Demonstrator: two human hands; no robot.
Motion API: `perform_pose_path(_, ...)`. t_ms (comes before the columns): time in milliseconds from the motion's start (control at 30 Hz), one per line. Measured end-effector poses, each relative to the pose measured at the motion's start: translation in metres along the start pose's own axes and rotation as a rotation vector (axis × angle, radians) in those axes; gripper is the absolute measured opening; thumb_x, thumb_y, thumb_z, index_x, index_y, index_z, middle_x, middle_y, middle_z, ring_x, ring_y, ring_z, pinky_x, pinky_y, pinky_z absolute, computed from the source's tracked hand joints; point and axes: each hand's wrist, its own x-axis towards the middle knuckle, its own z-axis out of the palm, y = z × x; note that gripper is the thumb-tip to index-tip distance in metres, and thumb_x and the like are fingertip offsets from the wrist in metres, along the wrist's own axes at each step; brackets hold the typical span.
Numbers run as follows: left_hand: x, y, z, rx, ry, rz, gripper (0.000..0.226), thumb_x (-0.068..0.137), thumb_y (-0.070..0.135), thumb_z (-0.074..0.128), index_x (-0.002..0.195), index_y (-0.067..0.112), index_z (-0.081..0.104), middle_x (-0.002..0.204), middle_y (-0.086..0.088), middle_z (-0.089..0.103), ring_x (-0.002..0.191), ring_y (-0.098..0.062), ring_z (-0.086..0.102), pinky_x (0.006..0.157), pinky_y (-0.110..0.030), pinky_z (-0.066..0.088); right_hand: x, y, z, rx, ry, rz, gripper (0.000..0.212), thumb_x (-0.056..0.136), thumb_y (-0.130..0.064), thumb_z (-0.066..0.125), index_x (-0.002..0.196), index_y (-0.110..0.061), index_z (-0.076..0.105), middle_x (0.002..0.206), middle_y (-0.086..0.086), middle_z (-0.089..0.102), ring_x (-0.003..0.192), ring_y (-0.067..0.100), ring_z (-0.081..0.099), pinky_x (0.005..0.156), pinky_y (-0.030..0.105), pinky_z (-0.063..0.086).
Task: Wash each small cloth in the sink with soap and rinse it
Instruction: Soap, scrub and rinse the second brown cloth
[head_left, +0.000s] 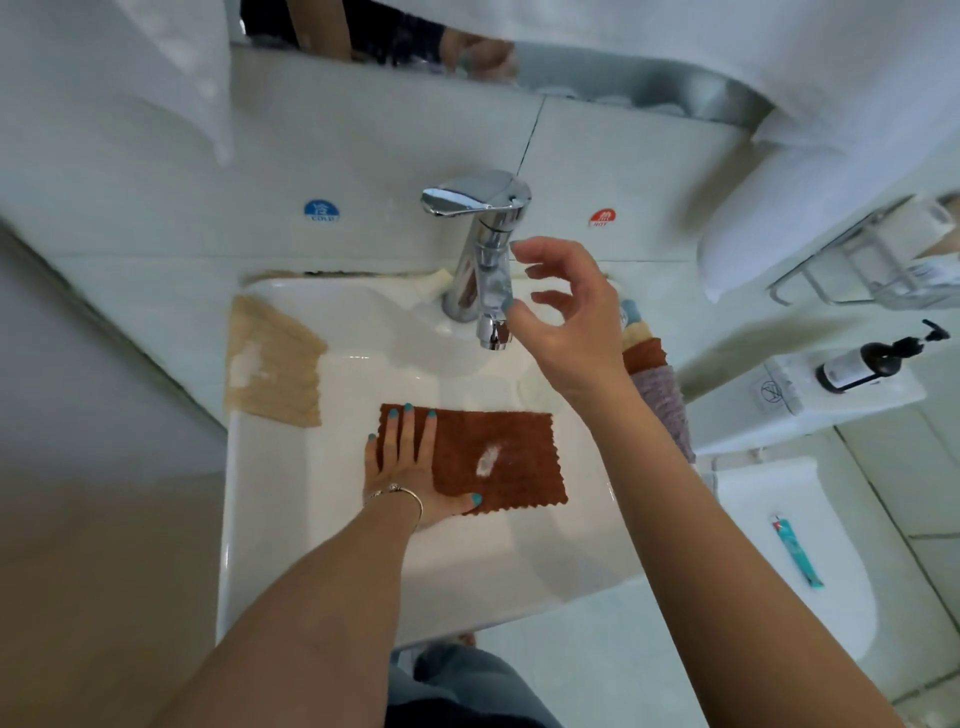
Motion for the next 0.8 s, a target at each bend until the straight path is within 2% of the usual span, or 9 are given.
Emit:
perform_pose_path(67,0.000,0.000,0.000,-0.007,-0.003,0.005,0.127,0.067,0.088,0.045,0.144,0.025,-0.034,0.146,-0.003,-0.048,0.138,-0.023,-0.040,0.117,-0.048,-0.017,0.017,-0.005,0.003,-0.126,0.000,-0.115,0.041,0.075,-0.011,0.072,0.109,-0.029,0.058,0.112,-0.010,0.058,0.105,0.012,0.053,0.088,0.027,0.046)
perform_pose_path(167,-0.002,-0.001,-0.002,-0.013,-0.002,0.016,0.125,0.068,0.088,0.044,0.144,0.026,-0.034,0.138,0.000,-0.051,0.138,-0.023,-0.039,0.116,-0.047,-0.017,0.047,-0.014,0.009,-0.295,-0.084,-0.255,0.044,0.072,-0.020,0.077,0.112,-0.030,0.063,0.117,-0.016,0.054,0.112,0.009,0.046,0.097,0.021,0.036)
perform_pose_path(267,-0.003,-0.003,-0.003,-0.009,-0.005,0.016,0.125,0.068,0.089,0.043,0.145,0.026,-0.033,0.138,0.000,-0.051,0.138,-0.022,-0.040,0.117,-0.048,-0.017,0.073,-0.026,0.014,-0.383,-0.208,-0.307,0.045,0.066,-0.024,0.079,0.110,-0.028,0.071,0.110,-0.021,0.057,0.106,0.009,0.050,0.094,0.022,0.037)
perform_pose_path(333,-0.003,-0.002,-0.004,-0.007,-0.009,0.018,0.125,0.068,0.088,0.043,0.145,0.025,-0.033,0.144,-0.002,-0.048,0.138,-0.023,-0.039,0.116,-0.048,-0.017,0.084,-0.035,0.017,-0.347,-0.295,-0.263,0.040,0.067,-0.015,0.079,0.105,-0.024,0.074,0.098,-0.023,0.060,0.094,0.006,0.054,0.087,0.018,0.041)
perform_pose_path(433,-0.004,0.000,-0.005,-0.010,0.002,0.023,0.125,0.069,0.087,0.045,0.147,0.024,-0.031,0.152,-0.004,-0.040,0.139,-0.023,-0.038,0.116,-0.048,-0.017,0.094,-0.040,0.018,-0.159,-0.407,-0.100,0.035,0.069,0.001,0.079,0.098,-0.020,0.074,0.088,-0.021,0.064,0.082,-0.009,0.060,0.074,0.008,0.043)
perform_pose_path(600,-0.004,-0.002,-0.005,-0.014,0.009,0.018,0.125,0.069,0.086,0.046,0.147,0.025,-0.030,0.152,-0.003,-0.040,0.139,-0.022,-0.039,0.116,-0.047,-0.018,0.099,-0.042,0.018,-0.076,-0.487,0.003,0.033,0.069,0.003,0.081,0.092,-0.020,0.073,0.086,-0.018,0.067,0.079,-0.008,0.063,0.077,0.010,0.047)
perform_pose_path(800,-0.003,0.000,-0.003,-0.018,0.002,0.009,0.126,0.067,0.087,0.046,0.146,0.026,-0.031,0.151,-0.003,-0.041,0.138,-0.022,-0.040,0.115,-0.047,-0.018,0.100,-0.046,0.010,-0.012,-0.527,0.051,0.034,0.071,0.012,0.076,0.099,-0.007,0.070,0.086,-0.010,0.064,0.071,-0.014,0.062,0.066,0.005,0.045)
